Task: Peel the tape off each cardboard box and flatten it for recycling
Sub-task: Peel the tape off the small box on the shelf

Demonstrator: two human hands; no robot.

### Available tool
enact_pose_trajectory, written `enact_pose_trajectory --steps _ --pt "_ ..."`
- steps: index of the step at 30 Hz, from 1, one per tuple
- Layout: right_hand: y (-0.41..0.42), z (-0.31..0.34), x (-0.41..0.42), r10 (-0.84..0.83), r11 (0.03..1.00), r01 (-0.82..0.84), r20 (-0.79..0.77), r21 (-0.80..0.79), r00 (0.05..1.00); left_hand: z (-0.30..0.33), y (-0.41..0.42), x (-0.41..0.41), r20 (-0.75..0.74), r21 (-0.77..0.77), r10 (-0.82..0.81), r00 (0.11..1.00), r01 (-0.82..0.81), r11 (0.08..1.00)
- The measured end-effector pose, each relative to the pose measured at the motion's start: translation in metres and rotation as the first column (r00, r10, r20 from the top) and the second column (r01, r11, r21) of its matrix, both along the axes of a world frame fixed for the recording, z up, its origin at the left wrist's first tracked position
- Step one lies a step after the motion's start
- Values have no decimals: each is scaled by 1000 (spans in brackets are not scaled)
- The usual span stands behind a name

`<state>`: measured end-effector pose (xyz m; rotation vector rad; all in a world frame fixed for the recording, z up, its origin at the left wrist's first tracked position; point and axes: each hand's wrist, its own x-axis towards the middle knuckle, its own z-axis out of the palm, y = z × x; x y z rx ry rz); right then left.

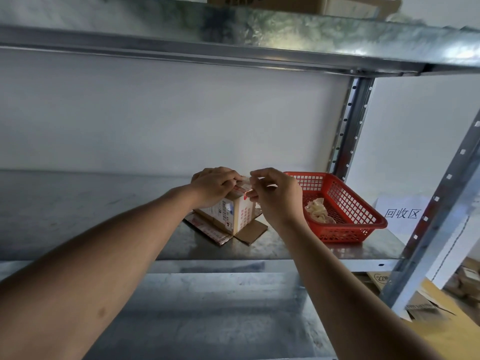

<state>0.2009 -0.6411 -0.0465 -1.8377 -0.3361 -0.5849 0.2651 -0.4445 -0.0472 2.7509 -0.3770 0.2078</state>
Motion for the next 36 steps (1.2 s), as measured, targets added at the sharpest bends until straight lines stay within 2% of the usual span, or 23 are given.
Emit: enact_pose_trajectory --steps 5,13,16,19,22,24,27,32,36 --pt "-9 1 6 -108 985 110 28 -134 994 0 -12 -2 30 -7 33 999 -33 999" --pt "-43 17 6 -259 959 255 -19 -123 966 6 -36 -3 7 -14 40 999 -39 999" --pt "-66 16 11 -347 907 339 13 -249 938 6 -46 -1 0 -20 38 999 -38 999" --pt "-86 9 19 -433 806 404 36 -432 901 7 -56 -1 -4 -24 41 999 -41 999" --pt "-99 -1 25 -477 681 347 -32 -645 878 7 -60 -1 -15 -22 56 998 -56 998" --pt "-102 -8 27 -472 642 275 -86 -716 877 8 -59 -1 -35 -23 58 998 -58 998" --pt "-103 -13 27 -460 643 240 -116 -727 880 8 -60 -4 -45 -6 64 997 -64 998" --pt "-106 -3 28 -482 673 340 -41 -657 875 8 -61 -9 -38 6 81 996 -80 997" --pt "-110 1 29 -477 712 358 -40 -604 878 9 -62 -10 -39 24 92 995 -91 996"
